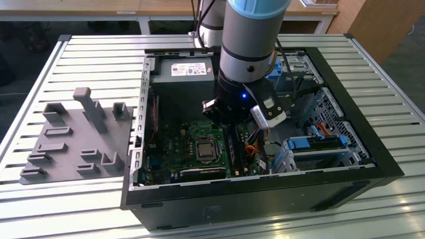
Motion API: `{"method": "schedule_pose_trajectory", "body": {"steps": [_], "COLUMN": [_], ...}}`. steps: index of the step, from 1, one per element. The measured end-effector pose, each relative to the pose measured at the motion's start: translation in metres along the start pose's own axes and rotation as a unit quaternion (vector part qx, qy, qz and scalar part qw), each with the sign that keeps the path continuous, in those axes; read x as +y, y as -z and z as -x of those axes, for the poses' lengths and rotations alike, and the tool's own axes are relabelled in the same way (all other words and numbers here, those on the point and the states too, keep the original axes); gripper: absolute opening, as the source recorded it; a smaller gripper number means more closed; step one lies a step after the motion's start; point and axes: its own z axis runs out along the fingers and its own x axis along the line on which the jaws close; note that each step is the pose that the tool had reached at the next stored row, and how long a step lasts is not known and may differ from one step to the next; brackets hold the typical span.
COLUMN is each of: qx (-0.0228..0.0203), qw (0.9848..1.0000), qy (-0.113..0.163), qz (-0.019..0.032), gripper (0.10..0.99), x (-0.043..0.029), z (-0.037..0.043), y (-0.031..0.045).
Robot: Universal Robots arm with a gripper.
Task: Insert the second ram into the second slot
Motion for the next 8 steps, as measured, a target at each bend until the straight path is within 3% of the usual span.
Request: {"method": "schedule_pose_trajectory", "body": {"steps": [3,8], "qx": [0.0011,0.0011], "qw": [1.0,1.0], "qy": [0.0,0.0], "qz": [-0.0001,-0.0002], "gripper": [0.122,0.122], "x": [0.0,-0.0015], "z": [0.004,0.0041], "y": [-0.0015,-0.0061]}}
